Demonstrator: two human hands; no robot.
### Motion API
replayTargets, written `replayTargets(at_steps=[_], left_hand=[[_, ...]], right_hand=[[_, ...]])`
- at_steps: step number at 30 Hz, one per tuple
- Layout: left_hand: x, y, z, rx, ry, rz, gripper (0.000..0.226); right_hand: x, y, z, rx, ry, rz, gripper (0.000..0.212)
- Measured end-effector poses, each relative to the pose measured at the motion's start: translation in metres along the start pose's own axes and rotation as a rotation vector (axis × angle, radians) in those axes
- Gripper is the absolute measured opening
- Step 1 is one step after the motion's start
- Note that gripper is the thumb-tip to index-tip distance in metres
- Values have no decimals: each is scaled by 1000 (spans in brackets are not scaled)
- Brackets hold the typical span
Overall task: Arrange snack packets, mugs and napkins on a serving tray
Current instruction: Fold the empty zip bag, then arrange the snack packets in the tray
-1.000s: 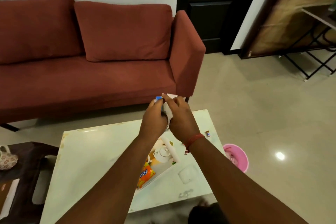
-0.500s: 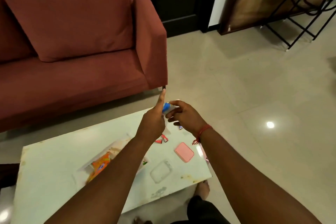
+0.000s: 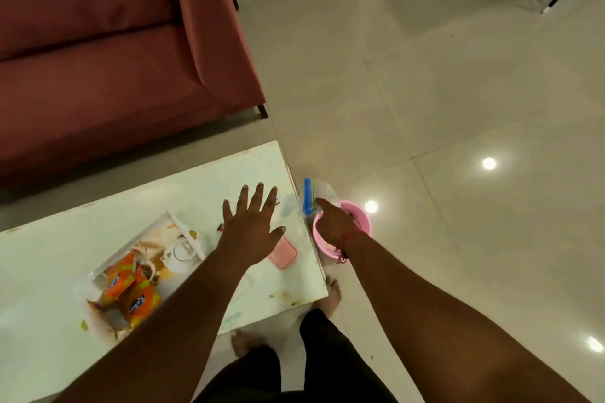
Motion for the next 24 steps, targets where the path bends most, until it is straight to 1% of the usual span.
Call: replayTargets(at_steps=[1, 3, 6, 7, 13, 16, 18, 21, 24], left_hand=[[-6, -2, 2, 8, -15, -7, 82], [-24, -10, 3, 19, -40, -13, 81], [-51, -26, 5, 9, -94, -11, 82], [-63, -32, 7, 3, -102, -13, 83], [-124, -66, 14, -21, -92, -64, 94], [-146, -77, 16, -29, -75, -85, 91], [-159, -83, 15, -29, -74, -92, 87], [-169, -85, 12, -16, -60, -106, 88], [-166, -77, 9, -2, -41, -102, 91]], right_hand=[[-3, -12, 13, -33, 48, 8, 51], [-13, -38, 41, -99, 64, 0, 49], [-29, -79, 85, -207, 75, -76, 53], [-36, -94, 100, -231, 95, -103, 54], [-68, -174, 166, -319, 179, -144, 57], [-81, -201, 186, -349, 163, -140, 64], [-88, -214, 196, -377, 156, -130, 64], [-95, -219, 201, -390, 153, -98, 65], [-99, -209, 194, -384, 153, -100, 64]])
Point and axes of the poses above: each hand's wrist, its own y-axis away from the middle knuckle, its own x-axis out of the back of the hand, z = x × y, the point moved 1 cm from there along -y, towards the middle knuckle, and after that the axes turned 3 degrees about -y, right-handed, at the moved point
